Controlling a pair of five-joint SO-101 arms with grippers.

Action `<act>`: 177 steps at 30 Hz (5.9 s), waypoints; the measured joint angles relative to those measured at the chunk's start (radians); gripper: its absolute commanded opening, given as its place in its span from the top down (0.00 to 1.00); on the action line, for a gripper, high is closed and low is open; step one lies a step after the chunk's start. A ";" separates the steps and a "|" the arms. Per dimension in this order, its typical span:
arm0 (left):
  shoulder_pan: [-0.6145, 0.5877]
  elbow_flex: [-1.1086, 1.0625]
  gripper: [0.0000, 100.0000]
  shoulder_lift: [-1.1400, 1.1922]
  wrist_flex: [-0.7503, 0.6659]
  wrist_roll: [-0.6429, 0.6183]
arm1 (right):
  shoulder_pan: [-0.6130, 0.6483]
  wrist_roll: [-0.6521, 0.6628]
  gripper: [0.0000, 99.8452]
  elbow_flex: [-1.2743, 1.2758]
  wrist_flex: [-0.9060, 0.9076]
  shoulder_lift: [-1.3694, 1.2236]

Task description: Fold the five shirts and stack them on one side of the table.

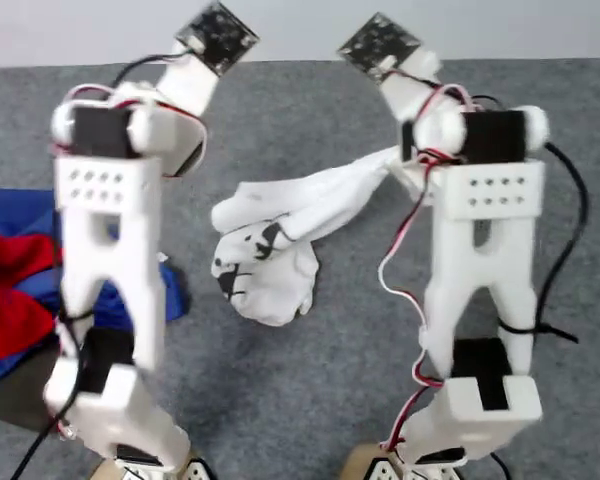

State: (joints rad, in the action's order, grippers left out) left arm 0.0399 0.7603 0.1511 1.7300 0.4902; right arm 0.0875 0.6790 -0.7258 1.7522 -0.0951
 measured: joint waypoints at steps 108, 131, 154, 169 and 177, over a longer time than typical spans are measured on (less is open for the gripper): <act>0.032 0.269 0.99 -0.238 0.005 -0.135 | -0.118 0.149 0.99 0.687 -0.404 0.726; -0.649 -1.178 0.99 -0.881 0.005 0.331 | 0.269 -0.216 0.99 0.773 -0.404 0.157; -0.704 -1.487 0.99 -1.088 -0.126 0.334 | 0.623 -0.233 0.71 0.147 -0.404 -0.488; -0.704 -1.564 0.99 -1.247 -0.133 0.334 | 0.655 -0.215 0.71 -0.180 -0.404 -0.779; -0.704 -1.576 0.99 -1.249 -0.133 0.336 | 0.657 -0.215 0.72 -0.298 -0.404 -0.910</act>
State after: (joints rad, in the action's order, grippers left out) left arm -0.6644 -0.8155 -1.0978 1.5965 0.8263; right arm 0.7442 0.4641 -1.0234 1.3487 -1.0050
